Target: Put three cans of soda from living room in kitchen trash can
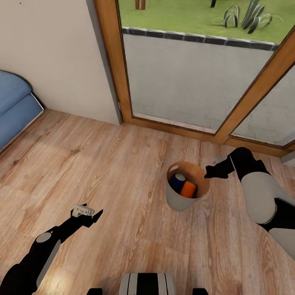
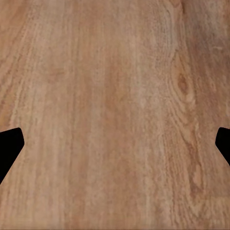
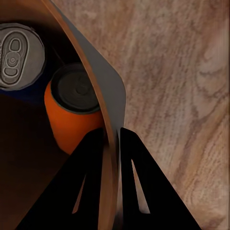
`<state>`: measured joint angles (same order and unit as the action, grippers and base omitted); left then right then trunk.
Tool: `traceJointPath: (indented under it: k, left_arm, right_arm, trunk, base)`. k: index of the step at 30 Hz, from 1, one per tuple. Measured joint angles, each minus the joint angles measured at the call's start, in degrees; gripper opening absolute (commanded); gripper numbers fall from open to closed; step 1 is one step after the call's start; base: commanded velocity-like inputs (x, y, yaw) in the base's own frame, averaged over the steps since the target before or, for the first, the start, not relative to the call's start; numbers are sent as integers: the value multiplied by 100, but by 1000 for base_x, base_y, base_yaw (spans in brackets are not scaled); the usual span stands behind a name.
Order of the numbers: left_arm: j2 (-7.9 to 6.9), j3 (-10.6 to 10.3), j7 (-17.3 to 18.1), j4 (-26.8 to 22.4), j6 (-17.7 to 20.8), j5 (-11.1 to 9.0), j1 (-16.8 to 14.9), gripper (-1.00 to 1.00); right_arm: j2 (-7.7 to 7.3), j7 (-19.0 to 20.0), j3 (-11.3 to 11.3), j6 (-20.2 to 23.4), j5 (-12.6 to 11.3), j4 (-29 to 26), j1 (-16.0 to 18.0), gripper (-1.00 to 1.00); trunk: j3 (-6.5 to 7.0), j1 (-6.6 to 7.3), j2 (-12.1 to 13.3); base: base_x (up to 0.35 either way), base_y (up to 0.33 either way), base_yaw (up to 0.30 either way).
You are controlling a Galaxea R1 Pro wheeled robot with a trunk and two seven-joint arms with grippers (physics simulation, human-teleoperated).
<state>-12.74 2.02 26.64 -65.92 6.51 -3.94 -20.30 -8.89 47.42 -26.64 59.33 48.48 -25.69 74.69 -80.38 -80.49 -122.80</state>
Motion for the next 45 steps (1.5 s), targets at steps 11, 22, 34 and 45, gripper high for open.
traceJointPath:
  k: [11,22,34,45]
  left_arm:
    - [0,0,6,43,0,-10,0,100]
    - [0,0,-1,61,3,-4,0,100]
    - [0,0,0,62,0,-11,0,100]
    - [0,0,-1,75,0,-9,0,100]
  right_arm:
    - [1,5,0,5,-14,0,-1,-100]
    - [-1,2,0,3,-5,4,0,-100]
    - [-19,311,-8,8,-19,3,0,-100]
    - [-22,447,-1,8,-3,-15,-43,-100]
  trunk:
    - [-18,-22,-39]
    - [-180,-220,-401]
    - [-180,-220,-401]
    - [-180,-220,-401]
  base:
    - [0,0,0]
    - [0,0,0]
    - [0,0,0]
    - [0,0,0]
